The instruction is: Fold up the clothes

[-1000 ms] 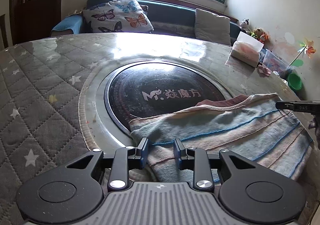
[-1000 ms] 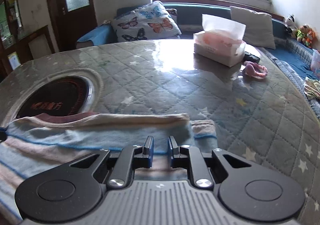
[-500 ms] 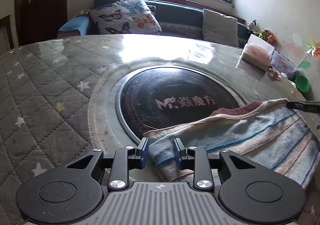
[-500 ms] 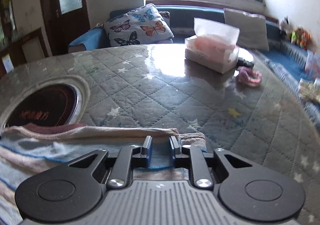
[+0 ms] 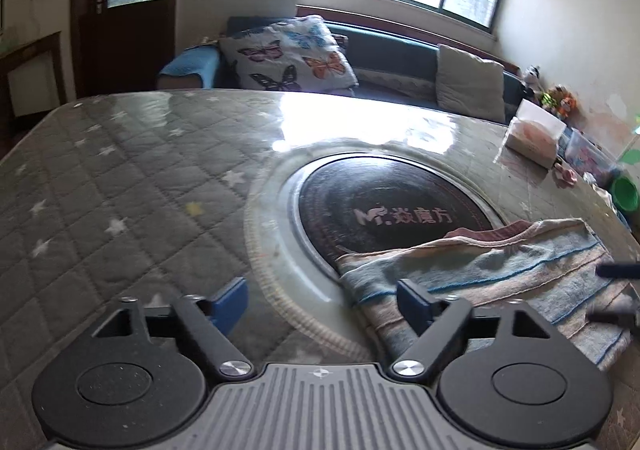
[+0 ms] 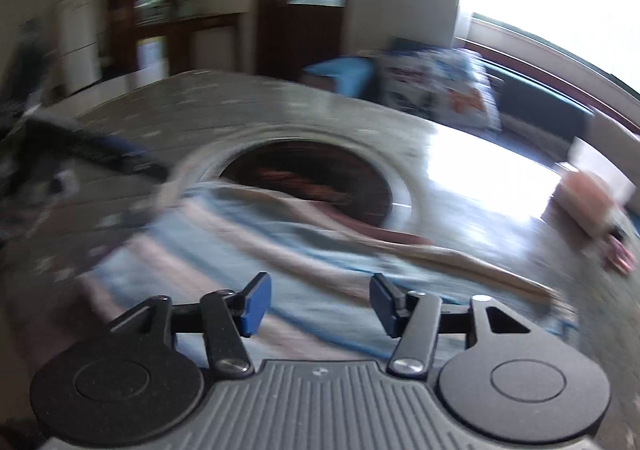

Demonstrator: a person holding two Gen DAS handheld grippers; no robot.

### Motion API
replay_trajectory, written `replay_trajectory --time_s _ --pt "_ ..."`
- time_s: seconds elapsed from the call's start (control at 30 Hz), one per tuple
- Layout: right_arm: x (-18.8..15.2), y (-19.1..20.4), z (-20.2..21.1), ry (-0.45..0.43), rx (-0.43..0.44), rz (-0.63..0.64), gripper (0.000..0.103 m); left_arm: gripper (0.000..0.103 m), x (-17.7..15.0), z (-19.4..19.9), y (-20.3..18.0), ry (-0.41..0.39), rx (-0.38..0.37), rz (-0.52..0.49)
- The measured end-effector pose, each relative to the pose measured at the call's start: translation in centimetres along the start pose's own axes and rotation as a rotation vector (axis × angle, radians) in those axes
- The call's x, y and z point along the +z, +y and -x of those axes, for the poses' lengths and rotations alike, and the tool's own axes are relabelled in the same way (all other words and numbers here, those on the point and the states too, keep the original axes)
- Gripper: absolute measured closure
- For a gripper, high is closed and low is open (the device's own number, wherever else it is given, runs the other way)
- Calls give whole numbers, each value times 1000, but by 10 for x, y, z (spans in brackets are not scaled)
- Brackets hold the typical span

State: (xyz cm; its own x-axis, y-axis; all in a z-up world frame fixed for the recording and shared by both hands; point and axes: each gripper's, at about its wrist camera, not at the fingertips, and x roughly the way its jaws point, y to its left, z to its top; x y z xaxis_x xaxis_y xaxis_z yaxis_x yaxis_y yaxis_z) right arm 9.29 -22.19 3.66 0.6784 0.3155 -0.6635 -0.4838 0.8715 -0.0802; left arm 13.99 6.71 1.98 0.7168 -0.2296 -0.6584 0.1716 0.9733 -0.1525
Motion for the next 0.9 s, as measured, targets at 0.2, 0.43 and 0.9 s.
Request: replay_trajectory --time_s 0.2,0.43,0.9 --pt "4 86 -12 7 142 227 45 13 -11 10 18 8 25 68" --pt "-5 156 -25 29 191 452 48 11 -21 18 27 18 3 119" --pt "1 145 -15 13 172 270 92 9 -30 23 8 98 -186 270"
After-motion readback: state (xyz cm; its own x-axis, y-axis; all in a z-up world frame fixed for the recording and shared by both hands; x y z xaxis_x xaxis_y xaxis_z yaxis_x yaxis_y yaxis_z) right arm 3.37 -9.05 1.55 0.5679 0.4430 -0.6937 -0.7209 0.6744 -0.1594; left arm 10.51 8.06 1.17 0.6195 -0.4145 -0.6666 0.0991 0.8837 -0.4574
